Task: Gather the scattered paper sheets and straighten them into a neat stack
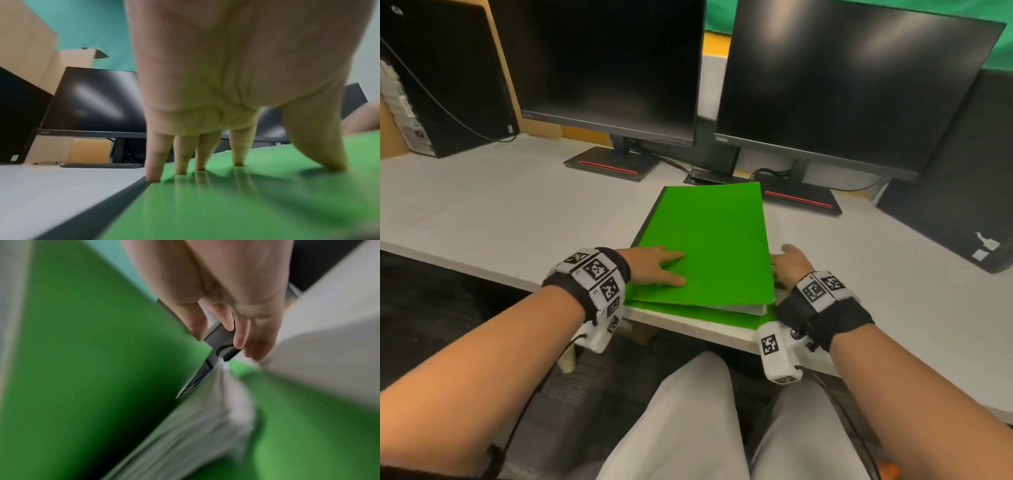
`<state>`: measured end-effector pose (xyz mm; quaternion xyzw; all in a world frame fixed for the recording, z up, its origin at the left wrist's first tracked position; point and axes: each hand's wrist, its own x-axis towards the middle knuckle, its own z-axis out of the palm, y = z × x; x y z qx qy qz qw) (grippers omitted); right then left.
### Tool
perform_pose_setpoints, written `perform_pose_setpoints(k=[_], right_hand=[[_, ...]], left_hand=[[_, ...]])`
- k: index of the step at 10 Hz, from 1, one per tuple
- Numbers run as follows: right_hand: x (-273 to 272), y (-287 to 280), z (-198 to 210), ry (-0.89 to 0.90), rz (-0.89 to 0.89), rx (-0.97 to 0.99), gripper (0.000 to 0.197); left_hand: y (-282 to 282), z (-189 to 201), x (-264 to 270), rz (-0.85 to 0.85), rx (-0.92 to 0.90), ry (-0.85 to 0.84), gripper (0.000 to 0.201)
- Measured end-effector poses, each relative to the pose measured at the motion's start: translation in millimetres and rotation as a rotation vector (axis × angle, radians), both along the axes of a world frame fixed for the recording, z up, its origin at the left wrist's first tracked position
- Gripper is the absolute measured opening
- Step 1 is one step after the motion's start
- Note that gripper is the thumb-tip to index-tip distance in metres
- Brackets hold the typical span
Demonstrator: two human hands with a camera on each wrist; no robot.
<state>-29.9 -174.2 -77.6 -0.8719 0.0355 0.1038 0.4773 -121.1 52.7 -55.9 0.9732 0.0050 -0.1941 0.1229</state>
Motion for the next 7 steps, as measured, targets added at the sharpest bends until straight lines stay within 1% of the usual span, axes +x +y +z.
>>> perform_pose_setpoints(k=[1, 2, 3, 4, 5, 6, 7], right_hand=[[-6.7, -7.2, 23.0, -0.133, 0.076, -0.070, 0.047], [-26.8, 10.4, 31.9, -0.048, 0.409, -0.357, 0.044], [-33.7, 42.0, 28.1, -0.008, 0.638, -0.705, 0.054], [-28.1, 71.3, 27.7, -0.052, 0.689, -0.783, 0.054], [-17.7, 92.6, 25.6, -0.053, 0.723, -0.782, 0.054], [-15.8, 100.1, 28.6, -0.053, 0.724, -0.761, 0.053], [-13.9, 91.9, 29.0, -0.050, 0.724, -0.701, 0.053]], left_hand=[[4.6, 1.7, 9.8, -0.042, 0.146, 0.124, 0.076], [19.5, 2.9, 22.4, -0.016, 0.130, 0.121, 0.076], [36.9, 2.7, 29.9, 0.036, 0.089, 0.119, 0.074], [56.8, 3.1, 32.2, 0.107, 0.064, 0.107, 0.071], [77.4, 3.9, 36.2, 0.162, 0.084, 0.092, 0.069], [87.9, 5.3, 39.4, 0.220, 0.060, 0.089, 0.067], [82.6, 5.1, 42.7, 0.226, 0.093, 0.047, 0.068]])
